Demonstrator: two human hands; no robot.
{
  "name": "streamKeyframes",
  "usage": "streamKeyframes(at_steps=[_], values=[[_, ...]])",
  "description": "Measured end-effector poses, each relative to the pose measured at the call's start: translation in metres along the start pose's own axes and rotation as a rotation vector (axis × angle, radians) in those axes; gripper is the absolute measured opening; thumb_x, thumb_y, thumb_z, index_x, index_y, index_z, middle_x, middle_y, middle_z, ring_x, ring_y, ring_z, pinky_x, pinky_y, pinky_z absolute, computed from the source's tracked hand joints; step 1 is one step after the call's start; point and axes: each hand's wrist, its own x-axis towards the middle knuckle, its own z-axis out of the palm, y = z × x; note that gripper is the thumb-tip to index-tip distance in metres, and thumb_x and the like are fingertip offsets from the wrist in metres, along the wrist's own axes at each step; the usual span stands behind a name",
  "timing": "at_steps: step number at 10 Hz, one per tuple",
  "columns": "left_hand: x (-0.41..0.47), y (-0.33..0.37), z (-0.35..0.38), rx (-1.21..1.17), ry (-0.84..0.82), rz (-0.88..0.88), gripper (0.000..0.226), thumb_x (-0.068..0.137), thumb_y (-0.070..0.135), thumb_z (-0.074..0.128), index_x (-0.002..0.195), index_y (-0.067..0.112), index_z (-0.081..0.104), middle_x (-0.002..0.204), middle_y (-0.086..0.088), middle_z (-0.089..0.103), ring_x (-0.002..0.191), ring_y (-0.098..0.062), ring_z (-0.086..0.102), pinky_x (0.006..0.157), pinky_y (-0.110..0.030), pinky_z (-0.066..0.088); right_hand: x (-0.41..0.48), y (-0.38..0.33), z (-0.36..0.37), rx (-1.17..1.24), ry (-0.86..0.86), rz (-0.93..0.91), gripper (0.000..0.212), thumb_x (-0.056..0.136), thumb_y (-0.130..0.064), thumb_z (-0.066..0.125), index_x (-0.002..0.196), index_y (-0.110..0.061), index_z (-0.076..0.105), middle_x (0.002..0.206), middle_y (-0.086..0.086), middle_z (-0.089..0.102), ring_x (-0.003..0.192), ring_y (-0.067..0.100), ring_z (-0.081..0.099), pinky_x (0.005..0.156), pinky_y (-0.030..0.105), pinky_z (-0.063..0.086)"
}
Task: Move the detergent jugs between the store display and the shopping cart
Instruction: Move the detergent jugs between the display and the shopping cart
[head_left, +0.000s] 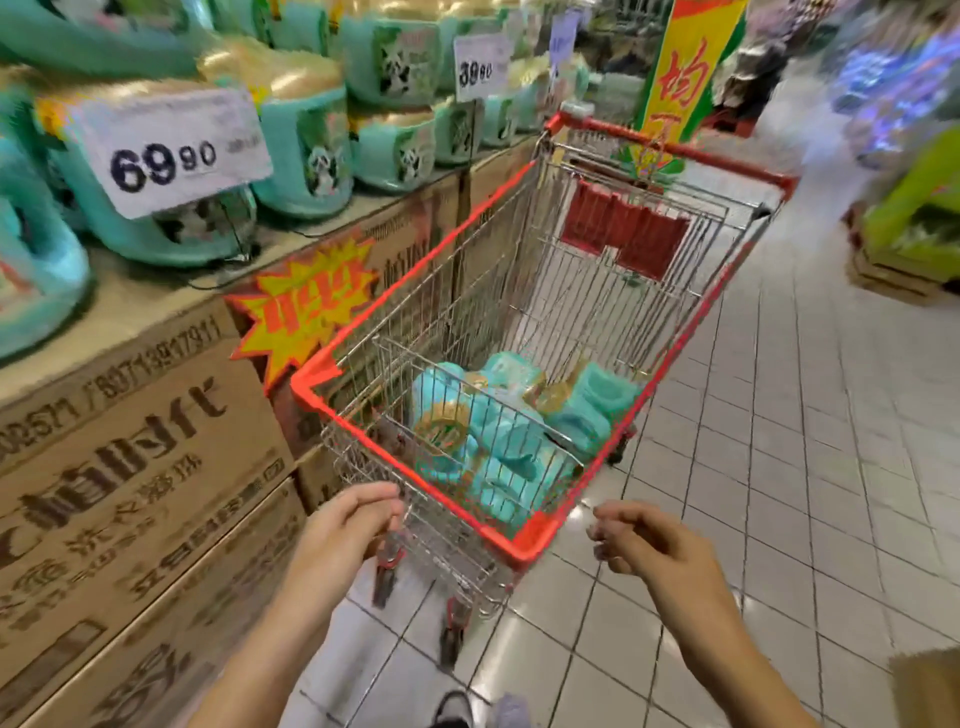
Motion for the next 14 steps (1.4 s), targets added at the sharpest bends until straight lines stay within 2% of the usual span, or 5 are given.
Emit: streamKeyframes(at_steps=[5,8,10,12,14], values=[[0.195,0.065,0.162,-0.029,0.119,-0.016,0.013,0.091,0.008,0.062,0.095,0.016,0.070,0.072,0.001,0.068,0.063,-0.006,0.057,0.061,-0.018,0.046,0.333,-0.053,-0.041,-0.012,-0.178,-0.039,0.021,0.089,0.001,0.058,0.083,-0.015,0.069,0.073,0.003,0.070,0.059,0.007,0.062,0.054,0.016,0.047],[0.327,0.032,0.262,-0.210,0.458,-0.380,0.024,0.093,0.005,0.053,0.073,0.017,0.057,0.066,0.001,0.051,0.061,-0.011,0.048,0.051,-0.019,0.035,0.545,0.004,0.016,-0.245,-0.521,0.188,0.006,0.090,-0.005,0.058,0.087,-0.007,0.063,0.078,0.007,0.063,0.061,0.014,0.057,0.060,0.027,0.045],[0.368,-0.041,0.276,0.042,0.615,-0.592,0.035,0.092,0.021,0.058,0.124,0.005,0.056,0.120,-0.014,0.060,0.112,-0.031,0.059,0.091,-0.033,0.047,0.597,0.089,0.059,-0.467,-0.671,0.319,0.010,0.088,-0.012,0.065,0.095,-0.009,0.059,0.088,0.012,0.058,0.073,0.020,0.054,0.061,0.027,0.043],[0.393,-0.130,0.269,-0.001,0.736,-0.772,0.050,0.094,0.030,0.061,0.132,-0.001,0.053,0.131,-0.027,0.057,0.121,-0.039,0.055,0.103,-0.045,0.044,0.611,0.173,0.079,-0.680,-0.852,0.320,0.028,0.087,-0.031,0.070,0.103,-0.015,0.053,0.099,0.009,0.056,0.085,0.019,0.057,0.079,0.017,0.049],[0.410,-0.165,0.269,0.041,0.743,-0.805,0.056,0.092,0.041,0.063,0.131,0.002,0.056,0.130,-0.028,0.058,0.122,-0.041,0.054,0.105,-0.047,0.041,0.618,0.213,0.098,-0.563,-0.844,0.386,0.049,0.085,-0.023,0.073,0.126,-0.003,0.055,0.110,0.006,0.063,0.091,0.015,0.059,0.062,0.011,0.048]])
